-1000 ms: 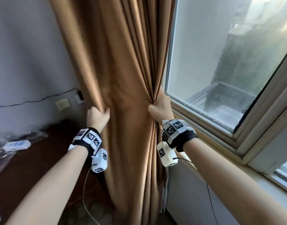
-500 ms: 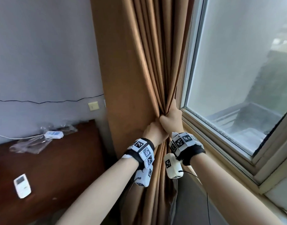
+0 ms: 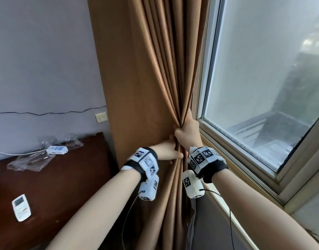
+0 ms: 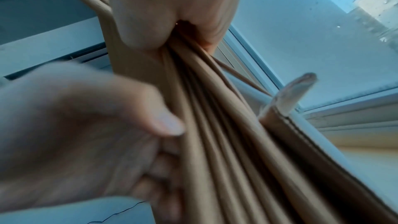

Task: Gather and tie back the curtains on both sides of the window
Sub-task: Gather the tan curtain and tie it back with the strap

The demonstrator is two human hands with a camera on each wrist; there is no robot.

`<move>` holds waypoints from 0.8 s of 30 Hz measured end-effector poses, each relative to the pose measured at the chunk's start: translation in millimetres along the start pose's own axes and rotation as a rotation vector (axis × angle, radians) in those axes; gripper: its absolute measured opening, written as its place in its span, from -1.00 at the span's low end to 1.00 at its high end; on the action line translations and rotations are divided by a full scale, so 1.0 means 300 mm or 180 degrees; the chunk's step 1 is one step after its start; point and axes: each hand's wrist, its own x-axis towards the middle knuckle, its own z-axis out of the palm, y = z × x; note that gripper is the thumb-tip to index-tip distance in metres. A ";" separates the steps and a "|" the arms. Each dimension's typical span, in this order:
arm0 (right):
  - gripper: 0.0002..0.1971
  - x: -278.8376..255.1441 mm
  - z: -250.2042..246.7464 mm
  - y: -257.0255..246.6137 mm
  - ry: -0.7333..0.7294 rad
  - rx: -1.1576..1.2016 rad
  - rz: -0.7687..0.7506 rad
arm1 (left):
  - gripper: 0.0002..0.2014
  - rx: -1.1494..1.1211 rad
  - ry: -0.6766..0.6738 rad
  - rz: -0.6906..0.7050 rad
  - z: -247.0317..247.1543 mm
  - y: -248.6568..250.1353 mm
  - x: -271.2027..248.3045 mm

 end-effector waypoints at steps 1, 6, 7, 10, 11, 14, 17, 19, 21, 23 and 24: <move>-0.55 0.000 -0.009 0.004 -0.0006 0.0002 -0.0061 | -0.69 -0.0517 -0.0087 0.0040 -0.029 -0.025 -0.009; -0.52 0.013 -0.015 0.011 -0.0003 0.0172 0.0015 | -0.80 -0.1246 0.1260 -0.0374 -0.240 -0.283 0.034; -0.52 0.012 -0.012 0.010 -0.0009 0.0150 0.0022 | -0.86 -0.1302 0.1650 -0.0591 -0.272 -0.351 0.061; -0.54 0.010 -0.009 0.014 0.0000 0.0026 -0.0031 | -0.53 -0.1522 0.2225 -0.1167 -0.345 -0.513 0.116; -0.53 0.008 -0.009 0.017 0.0021 0.0022 -0.0048 | -0.37 -0.1682 0.2302 -0.1246 -0.368 -0.554 0.130; -0.54 0.007 -0.004 0.026 0.0109 0.0020 -0.0114 | -0.12 -0.1987 0.2536 -0.1248 -0.436 -0.609 0.163; -0.58 0.008 -0.001 0.029 0.0139 0.0113 -0.0078 | -0.03 -0.2163 0.2818 -0.1111 -0.494 -0.628 0.200; -0.56 0.013 0.001 0.032 0.0172 0.0108 -0.0043 | 0.02 -0.2344 0.2936 -0.1072 -0.531 -0.650 0.228; -0.55 0.018 0.004 0.035 0.0205 0.0065 -0.0017 | 0.08 -0.2469 0.2857 -0.1094 -0.554 -0.728 0.302; -0.57 0.021 0.010 0.040 0.0241 0.0041 0.0030 | 0.07 -0.2488 0.2576 -0.1232 -0.551 -0.812 0.385; -0.58 0.023 0.015 0.040 0.0264 0.0036 0.0030 | -0.04 -0.2440 0.2536 -0.1222 -0.542 -0.821 0.397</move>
